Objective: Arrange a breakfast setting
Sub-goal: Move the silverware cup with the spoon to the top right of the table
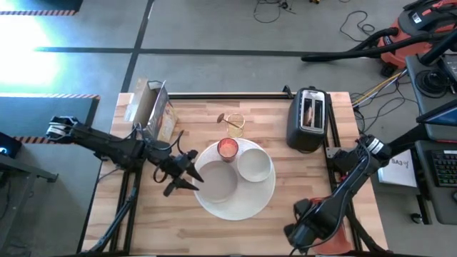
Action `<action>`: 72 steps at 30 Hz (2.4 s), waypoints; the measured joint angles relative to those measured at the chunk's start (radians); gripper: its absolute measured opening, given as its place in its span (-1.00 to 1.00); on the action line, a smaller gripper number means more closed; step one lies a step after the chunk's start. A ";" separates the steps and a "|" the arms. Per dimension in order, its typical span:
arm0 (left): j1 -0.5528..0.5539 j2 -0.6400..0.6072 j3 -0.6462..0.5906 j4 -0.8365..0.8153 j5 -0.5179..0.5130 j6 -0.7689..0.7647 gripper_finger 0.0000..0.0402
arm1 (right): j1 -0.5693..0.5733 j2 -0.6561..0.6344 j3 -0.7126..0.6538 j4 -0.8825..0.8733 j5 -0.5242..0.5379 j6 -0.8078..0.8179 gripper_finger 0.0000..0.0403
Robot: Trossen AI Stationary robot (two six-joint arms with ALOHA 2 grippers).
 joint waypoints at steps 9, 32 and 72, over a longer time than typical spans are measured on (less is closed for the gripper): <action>0.127 -0.100 0.000 -0.156 0.141 0.069 -0.38 | -0.071 -0.012 -0.003 -0.192 0.003 -0.117 -0.18; 0.145 -0.138 0.050 -0.084 0.109 -0.045 -0.42 | -0.458 -0.375 -0.063 -0.356 0.999 -0.969 -0.17; 0.050 0.021 0.081 -0.102 0.162 -0.073 -0.42 | -1.084 -0.462 -0.330 0.544 0.378 -2.101 -0.23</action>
